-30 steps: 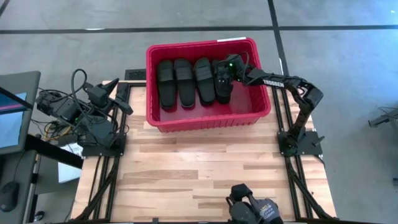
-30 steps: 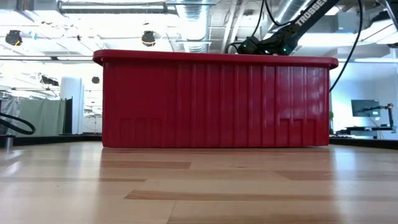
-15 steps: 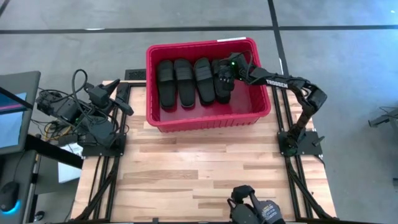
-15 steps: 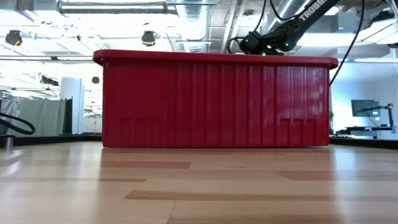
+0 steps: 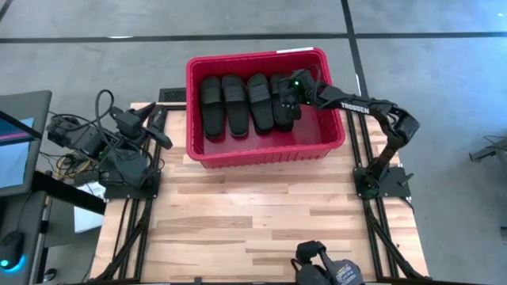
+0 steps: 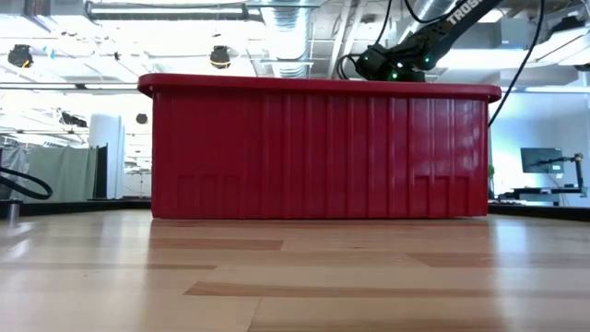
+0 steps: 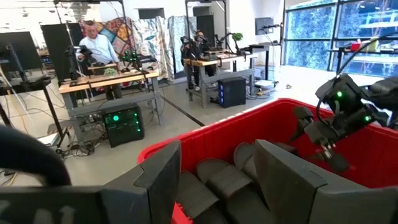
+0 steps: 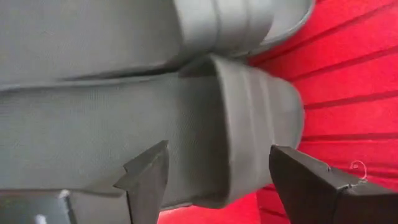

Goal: Pick and place slides into bin
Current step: Return to Home Position

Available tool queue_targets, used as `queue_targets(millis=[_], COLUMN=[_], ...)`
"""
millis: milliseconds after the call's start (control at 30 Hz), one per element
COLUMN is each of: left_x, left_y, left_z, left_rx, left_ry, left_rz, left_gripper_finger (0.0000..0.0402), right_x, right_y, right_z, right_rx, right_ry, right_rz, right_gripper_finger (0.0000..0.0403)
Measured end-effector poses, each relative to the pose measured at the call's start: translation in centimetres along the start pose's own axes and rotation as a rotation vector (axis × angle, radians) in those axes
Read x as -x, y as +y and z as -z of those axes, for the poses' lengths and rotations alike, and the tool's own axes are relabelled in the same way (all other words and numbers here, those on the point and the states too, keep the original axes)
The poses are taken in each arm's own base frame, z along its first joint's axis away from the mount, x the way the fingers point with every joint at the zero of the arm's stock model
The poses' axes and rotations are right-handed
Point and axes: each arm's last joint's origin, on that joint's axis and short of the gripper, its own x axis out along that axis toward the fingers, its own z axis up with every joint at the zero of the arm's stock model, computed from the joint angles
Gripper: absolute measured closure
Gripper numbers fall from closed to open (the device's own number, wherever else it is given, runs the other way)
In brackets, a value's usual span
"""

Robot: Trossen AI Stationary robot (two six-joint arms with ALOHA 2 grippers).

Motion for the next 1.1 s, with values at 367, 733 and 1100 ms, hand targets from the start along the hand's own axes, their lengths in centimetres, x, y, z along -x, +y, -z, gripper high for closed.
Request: queue_targets(millis=[367,733,1100], left_x=[0.0,-0.1,0.0], left_y=[-1.0,-2.1,-2.0], left_z=[0.3,0.2,0.0], left_rx=[-0.031,-0.015,-0.014], left_ry=[0.006,-0.019,-0.023], left_rz=[0.004,-0.019,-0.022], left_gripper_finger=[0.0209,0.0209,0.0209], right_x=[5.0,16.1,25.6], right_y=[-1.6,-2.9,-1.6], right_z=[-0.6,-1.4,-1.0], right_rx=[-0.02,-0.283,-0.561], right_ry=[-0.063,-0.298,-0.607], right_rz=[0.075,0.222,0.234], right_gripper_finger=[0.0143,0.0143,0.0143])
